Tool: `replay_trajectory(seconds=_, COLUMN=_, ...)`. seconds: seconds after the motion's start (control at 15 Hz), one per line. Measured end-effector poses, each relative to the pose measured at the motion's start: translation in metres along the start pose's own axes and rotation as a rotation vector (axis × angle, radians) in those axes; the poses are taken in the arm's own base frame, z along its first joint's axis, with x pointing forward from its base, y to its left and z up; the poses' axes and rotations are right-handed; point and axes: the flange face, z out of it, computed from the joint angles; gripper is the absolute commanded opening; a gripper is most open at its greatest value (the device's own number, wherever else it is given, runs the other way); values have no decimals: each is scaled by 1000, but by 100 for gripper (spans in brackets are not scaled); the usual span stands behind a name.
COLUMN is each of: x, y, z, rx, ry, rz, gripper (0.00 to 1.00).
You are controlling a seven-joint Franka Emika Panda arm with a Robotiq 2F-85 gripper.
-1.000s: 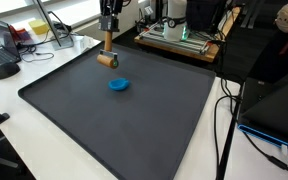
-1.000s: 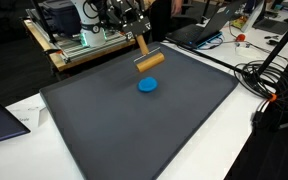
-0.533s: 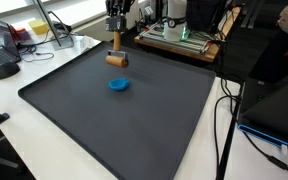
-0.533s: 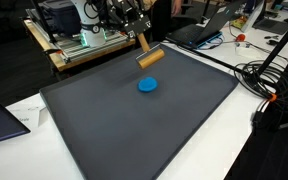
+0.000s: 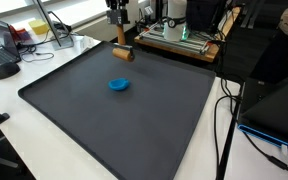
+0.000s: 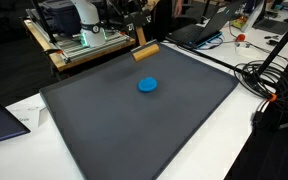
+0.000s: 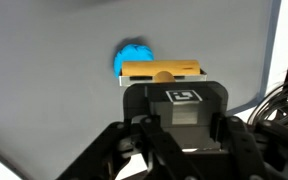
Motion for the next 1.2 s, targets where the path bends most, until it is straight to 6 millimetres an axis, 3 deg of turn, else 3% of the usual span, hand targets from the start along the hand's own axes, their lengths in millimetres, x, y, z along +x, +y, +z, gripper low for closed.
replay_trajectory(seconds=0.27, x=32, y=-31, z=-32, rx=-15, ry=-88, rz=29, gripper=23)
replay_trajectory(seconds=0.33, x=41, y=-38, z=-36, rx=-19, ry=-110, rz=33, gripper=48)
replay_trajectory(seconds=0.73, x=43, y=-38, z=-27, rx=-24, ry=-133, rz=35, gripper=48)
replay_trajectory(seconds=0.8, x=43, y=-38, z=-27, rx=-24, ry=-133, rz=35, gripper=23)
replay_trajectory(seconds=1.2, x=48, y=-37, z=-27, rx=-95, ry=-111, rz=69, gripper=23)
